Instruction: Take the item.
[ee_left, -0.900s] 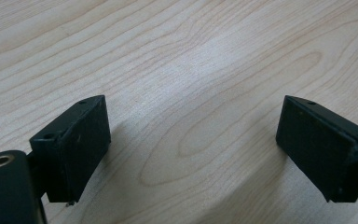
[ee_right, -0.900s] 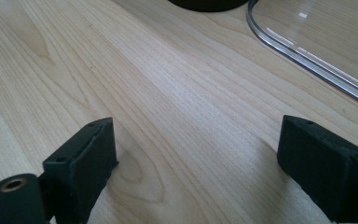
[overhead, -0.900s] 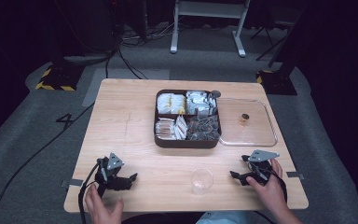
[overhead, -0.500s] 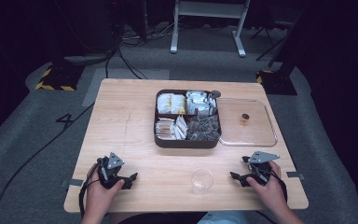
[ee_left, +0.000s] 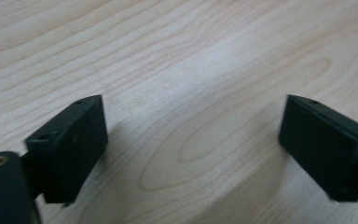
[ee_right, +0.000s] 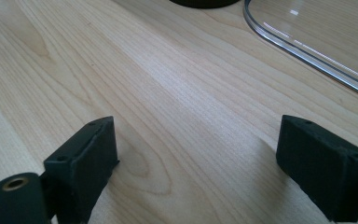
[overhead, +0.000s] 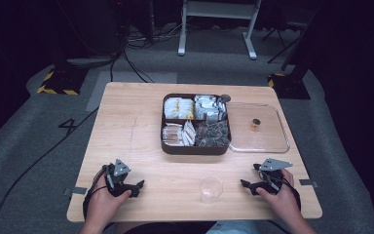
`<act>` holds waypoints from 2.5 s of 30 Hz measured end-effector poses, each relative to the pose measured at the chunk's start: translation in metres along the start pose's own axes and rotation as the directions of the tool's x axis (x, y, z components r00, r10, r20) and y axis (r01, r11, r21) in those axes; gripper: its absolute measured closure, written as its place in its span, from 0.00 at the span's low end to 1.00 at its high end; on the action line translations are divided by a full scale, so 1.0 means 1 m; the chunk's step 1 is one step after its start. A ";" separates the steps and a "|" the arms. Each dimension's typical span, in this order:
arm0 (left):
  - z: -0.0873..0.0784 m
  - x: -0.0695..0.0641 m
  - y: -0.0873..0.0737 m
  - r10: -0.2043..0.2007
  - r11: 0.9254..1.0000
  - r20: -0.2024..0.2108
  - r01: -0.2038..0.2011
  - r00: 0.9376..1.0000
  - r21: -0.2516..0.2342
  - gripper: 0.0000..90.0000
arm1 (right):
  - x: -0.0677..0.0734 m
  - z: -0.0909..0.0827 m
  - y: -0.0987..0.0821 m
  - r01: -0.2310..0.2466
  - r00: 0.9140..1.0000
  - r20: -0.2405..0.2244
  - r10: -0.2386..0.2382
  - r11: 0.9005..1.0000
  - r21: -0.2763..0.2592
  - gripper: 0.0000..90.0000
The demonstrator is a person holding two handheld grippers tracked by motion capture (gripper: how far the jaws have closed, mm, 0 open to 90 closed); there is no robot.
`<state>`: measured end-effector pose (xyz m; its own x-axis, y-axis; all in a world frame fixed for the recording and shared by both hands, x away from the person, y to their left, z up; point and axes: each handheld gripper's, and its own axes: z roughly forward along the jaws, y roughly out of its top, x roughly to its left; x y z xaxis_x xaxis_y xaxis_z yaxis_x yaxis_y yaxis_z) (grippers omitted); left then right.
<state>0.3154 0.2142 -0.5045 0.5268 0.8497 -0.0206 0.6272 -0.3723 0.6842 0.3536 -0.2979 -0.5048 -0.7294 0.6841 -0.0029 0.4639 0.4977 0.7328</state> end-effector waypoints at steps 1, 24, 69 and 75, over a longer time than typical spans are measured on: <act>0.000 0.000 0.000 0.000 1.000 0.000 0.000 1.000 0.000 0.15 | 0.000 0.000 0.000 0.000 1.000 0.000 0.000 1.000 0.000 0.14; -0.022 -0.034 0.061 -0.064 0.995 -0.039 0.061 0.997 -0.074 0.36 | 0.003 -0.002 -0.002 0.003 1.000 -0.004 -0.003 1.000 -0.012 0.21; 0.051 -0.031 0.240 -0.126 0.981 -0.016 0.122 0.992 -0.149 0.42 | 0.006 -0.005 -0.004 -0.003 1.000 -0.003 0.003 1.000 -0.018 0.25; 0.069 -0.026 0.252 -0.138 0.980 -0.029 0.132 0.990 -0.150 0.42 | 0.006 -0.005 -0.004 -0.001 1.000 -0.002 0.001 1.000 -0.018 0.25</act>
<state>0.4991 0.0727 -0.3821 0.4181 0.9036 -0.0933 0.5982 -0.1966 0.7769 0.3447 -0.2985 -0.5042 -0.7300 0.6834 -0.0004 0.4556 0.4870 0.7451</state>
